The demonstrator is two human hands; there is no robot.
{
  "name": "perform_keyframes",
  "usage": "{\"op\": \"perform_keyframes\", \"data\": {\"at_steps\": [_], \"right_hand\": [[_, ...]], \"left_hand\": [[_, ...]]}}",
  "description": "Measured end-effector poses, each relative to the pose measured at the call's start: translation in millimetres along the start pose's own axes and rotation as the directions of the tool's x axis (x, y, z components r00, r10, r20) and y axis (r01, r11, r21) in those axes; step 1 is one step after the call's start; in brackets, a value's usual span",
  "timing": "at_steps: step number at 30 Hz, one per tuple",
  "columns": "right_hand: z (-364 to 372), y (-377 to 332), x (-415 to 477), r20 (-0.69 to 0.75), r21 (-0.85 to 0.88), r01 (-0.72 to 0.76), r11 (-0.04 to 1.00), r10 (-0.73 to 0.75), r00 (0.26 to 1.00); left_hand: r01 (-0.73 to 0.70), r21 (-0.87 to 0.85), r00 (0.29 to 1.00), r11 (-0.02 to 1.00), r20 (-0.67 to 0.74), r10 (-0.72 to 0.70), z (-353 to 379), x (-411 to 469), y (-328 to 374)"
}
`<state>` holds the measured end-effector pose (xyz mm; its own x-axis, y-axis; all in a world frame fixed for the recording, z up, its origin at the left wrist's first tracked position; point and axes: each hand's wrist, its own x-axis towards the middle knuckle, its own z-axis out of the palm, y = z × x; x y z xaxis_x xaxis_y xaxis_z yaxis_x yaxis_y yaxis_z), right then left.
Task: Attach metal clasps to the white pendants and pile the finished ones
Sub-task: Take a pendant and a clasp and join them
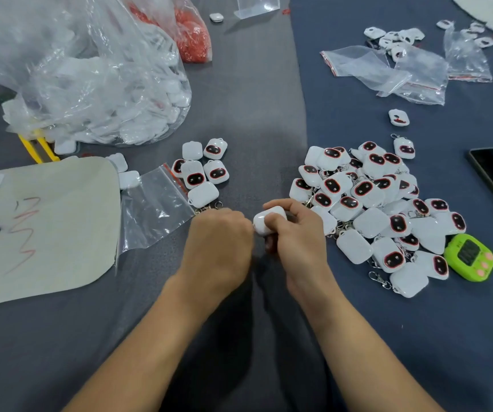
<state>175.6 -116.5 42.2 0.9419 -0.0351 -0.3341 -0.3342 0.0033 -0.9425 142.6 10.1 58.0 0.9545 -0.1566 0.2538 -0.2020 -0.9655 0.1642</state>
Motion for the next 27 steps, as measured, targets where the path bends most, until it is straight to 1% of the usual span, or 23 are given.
{"op": "perform_keyframes", "data": {"at_steps": [1, 2, 3, 5, 6, 7, 8, 9, 10, 11, 13, 14, 15, 16, 17, 18, 19, 20, 21, 23, 25, 26, 27], "right_hand": [[0.3, 1.5, -1.4, -0.015, -0.093, 0.055, 0.994, -0.057, 0.998], [0.1, 1.5, -1.3, -0.011, -0.139, 0.082, 0.987, -0.084, 0.996], [-1.3, -0.1, -0.4, 0.007, -0.136, 0.077, 0.988, -0.077, 0.997], [-7.0, -7.2, 3.8, 0.074, 0.02, -0.014, 1.0, 0.012, 0.997], [-10.2, -11.0, 6.0, 0.127, 0.135, -0.083, 0.987, 0.066, 0.99], [-13.0, -14.1, 7.8, 0.185, 0.234, -0.151, 0.96, 0.109, 0.977], [-14.9, -15.9, 8.7, 0.237, 0.3, -0.206, 0.932, 0.137, 0.962], [-15.7, -16.5, 9.0, 0.281, 0.333, -0.243, 0.911, 0.151, 0.948], [-14.9, -16.5, 9.0, 0.313, 0.344, -0.264, 0.901, 0.155, 0.937], [-13.6, -16.7, 8.5, 0.333, 0.346, -0.275, 0.897, 0.157, 0.93], [-10.2, -17.2, 6.6, 0.345, 0.339, -0.281, 0.898, 0.159, 0.925], [-8.5, -17.0, 5.8, 0.335, 0.327, -0.274, 0.904, 0.161, 0.928], [-6.9, -16.3, 4.5, 0.307, 0.303, -0.253, 0.919, 0.157, 0.939], [-5.0, -14.7, 2.9, 0.261, 0.257, -0.207, 0.944, 0.139, 0.955], [-2.6, -12.3, 0.9, 0.204, 0.18, -0.136, 0.974, 0.098, 0.974], [0.6, -9.2, -1.4, 0.148, 0.073, -0.048, 0.996, 0.037, 0.988], [3.9, -6.3, -4.0, 0.109, -0.044, 0.036, 0.998, -0.032, 0.994], [6.7, -4.6, -5.9, 0.094, -0.128, 0.1, 0.987, -0.088, 0.992], [7.3, -4.1, -6.5, 0.09, -0.154, 0.129, 0.98, -0.116, 0.989], [2.7, -8.8, -3.8, 0.1, -0.066, 0.111, 0.992, -0.104, 0.99], [-7.5, -15.4, 1.4, 0.13, 0.018, 0.085, 0.996, -0.087, 0.988], [-11.7, -17.7, 3.5, 0.154, 0.024, 0.088, 0.996, -0.091, 0.984], [-14.5, -19.3, 4.7, 0.18, 0.022, 0.096, 0.995, -0.098, 0.979]], "left_hand": [[-0.046, 0.065, 0.999, 0.997, 0.022, 0.045, -3.1, -1.3, 5.5], [-0.041, 0.05, 0.999, 0.998, 0.034, 0.039, -5.7, -2.0, 9.0], [-0.042, 0.056, 0.999, 0.998, 0.008, 0.041, -5.4, -1.8, 8.9], [0.078, -0.054, 0.996, 0.995, -0.03, -0.079, 1.1, -1.5, 3.7], [0.197, -0.236, 0.979, 0.951, -0.006, -0.204, 2.6, 0.8, -2.4], [0.305, -0.477, 0.948, 0.824, 0.072, -0.309, 1.4, 3.9, -7.1], [0.368, -0.708, 0.917, 0.603, 0.169, -0.361, 2.7, 6.2, -10.6], [0.392, -0.839, 0.893, 0.377, 0.249, -0.374, 2.4, 6.3, -11.7], [0.388, -0.891, 0.882, 0.236, 0.284, -0.377, 3.8, 5.4, -11.1], [0.379, -0.911, 0.875, 0.16, 0.297, -0.383, 5.1, 3.3, -9.8], [0.387, -0.917, 0.849, 0.093, 0.315, -0.423, 7.0, -0.5, -8.7], [0.39, -0.91, 0.844, 0.141, 0.292, -0.45, 6.5, -1.9, -8.2], [0.381, -0.876, 0.855, 0.294, 0.213, -0.474, 8.4, -3.7, -9.7], [0.343, -0.761, 0.892, 0.55, 0.081, -0.444, 12.1, -5.6, -13.2], [0.254, -0.531, 0.941, 0.809, -0.056, -0.333, 14.6, -7.2, -15.2], [0.141, -0.285, 0.97, 0.948, -0.152, -0.19, 17.5, -9.2, -14.4], [0.051, -0.14, 0.981, 0.989, -0.179, -0.076, 20.2, -11.5, -13.2], [0.023, -0.1, 0.985, 0.995, -0.167, -0.04, 20.7, -11.8, -11.3], [0.048, -0.133, 0.986, 0.99, -0.151, -0.068, 21.2, -12.0, -10.8], [0.198, -0.372, 0.966, 0.907, -0.085, -0.246, 20.0, -10.3, -14.2], [0.331, -0.713, 0.895, 0.618, 0.031, -0.445, 21.9, -6.6, -20.0], [0.346, -0.794, 0.871, 0.499, 0.073, -0.487, 21.5, -5.4, -21.6], [0.336, -0.836, 0.866, 0.434, 0.094, -0.491, 21.6, -5.5, -22.5]]}}
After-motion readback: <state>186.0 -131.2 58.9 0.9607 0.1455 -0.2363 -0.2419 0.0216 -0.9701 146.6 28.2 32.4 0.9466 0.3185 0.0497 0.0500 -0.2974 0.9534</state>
